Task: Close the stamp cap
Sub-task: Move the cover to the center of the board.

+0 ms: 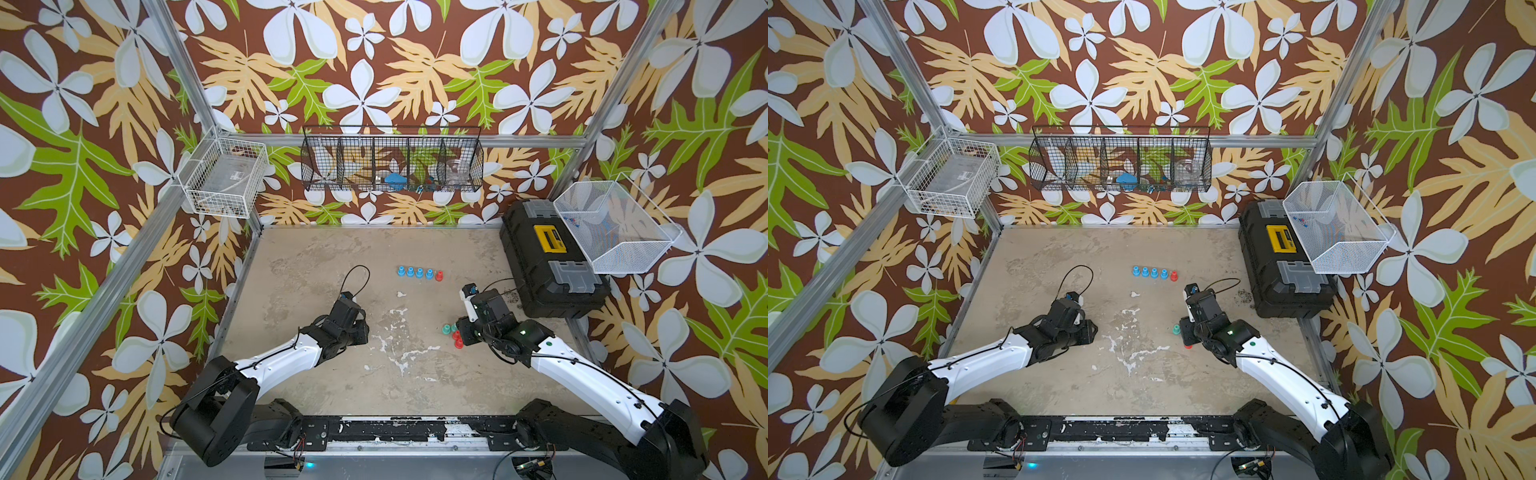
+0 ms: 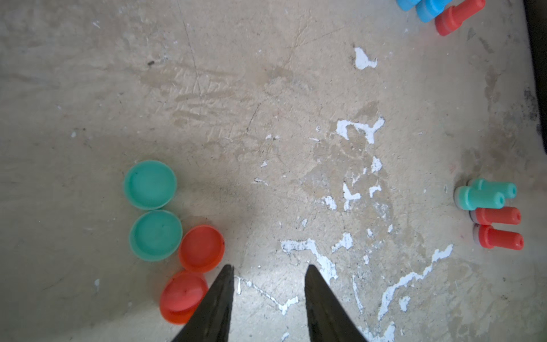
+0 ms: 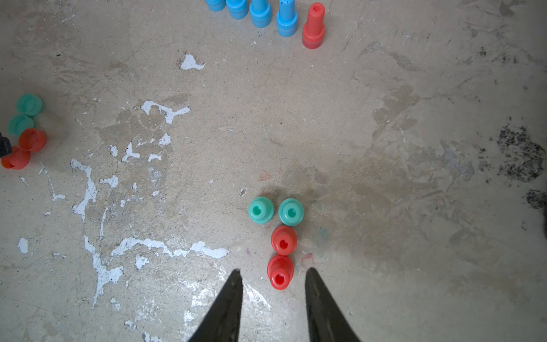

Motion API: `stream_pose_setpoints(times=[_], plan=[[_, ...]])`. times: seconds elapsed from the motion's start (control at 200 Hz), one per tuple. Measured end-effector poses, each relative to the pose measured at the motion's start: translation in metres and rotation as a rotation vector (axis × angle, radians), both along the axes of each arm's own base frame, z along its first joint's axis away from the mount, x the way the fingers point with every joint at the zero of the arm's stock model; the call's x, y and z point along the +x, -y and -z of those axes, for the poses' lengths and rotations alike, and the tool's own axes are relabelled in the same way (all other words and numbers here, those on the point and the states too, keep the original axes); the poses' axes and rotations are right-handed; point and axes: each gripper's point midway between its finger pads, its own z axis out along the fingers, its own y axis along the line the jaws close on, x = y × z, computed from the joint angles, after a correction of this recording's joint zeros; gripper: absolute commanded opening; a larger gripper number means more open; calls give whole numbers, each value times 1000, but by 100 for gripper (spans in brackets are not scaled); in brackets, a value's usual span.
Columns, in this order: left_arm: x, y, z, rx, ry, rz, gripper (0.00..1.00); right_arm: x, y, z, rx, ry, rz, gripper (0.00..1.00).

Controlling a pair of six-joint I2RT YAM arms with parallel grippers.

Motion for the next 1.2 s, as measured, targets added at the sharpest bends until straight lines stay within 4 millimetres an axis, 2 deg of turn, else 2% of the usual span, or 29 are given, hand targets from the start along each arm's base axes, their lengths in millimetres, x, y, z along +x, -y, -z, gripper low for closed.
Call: stream_pose_setpoints(times=[0.636, 0.841, 1.011, 1.111, 1.201], plan=[[7, -7, 26, 69, -24, -37, 42, -4, -1, -1, 18, 3, -11, 37], [10, -1, 28, 72, -16, -26, 42, -4, -1, -2, 21, 8, -11, 37], [5, 22, 28, 78, -5, 34, 42, -4, -1, -4, 24, 12, -11, 37], [1, 47, 29, 72, 6, 80, 42, -5, -1, -4, 26, 14, -11, 37], [-6, 78, 28, 66, 17, 139, 41, -5, -1, -5, 28, 17, -10, 37]])
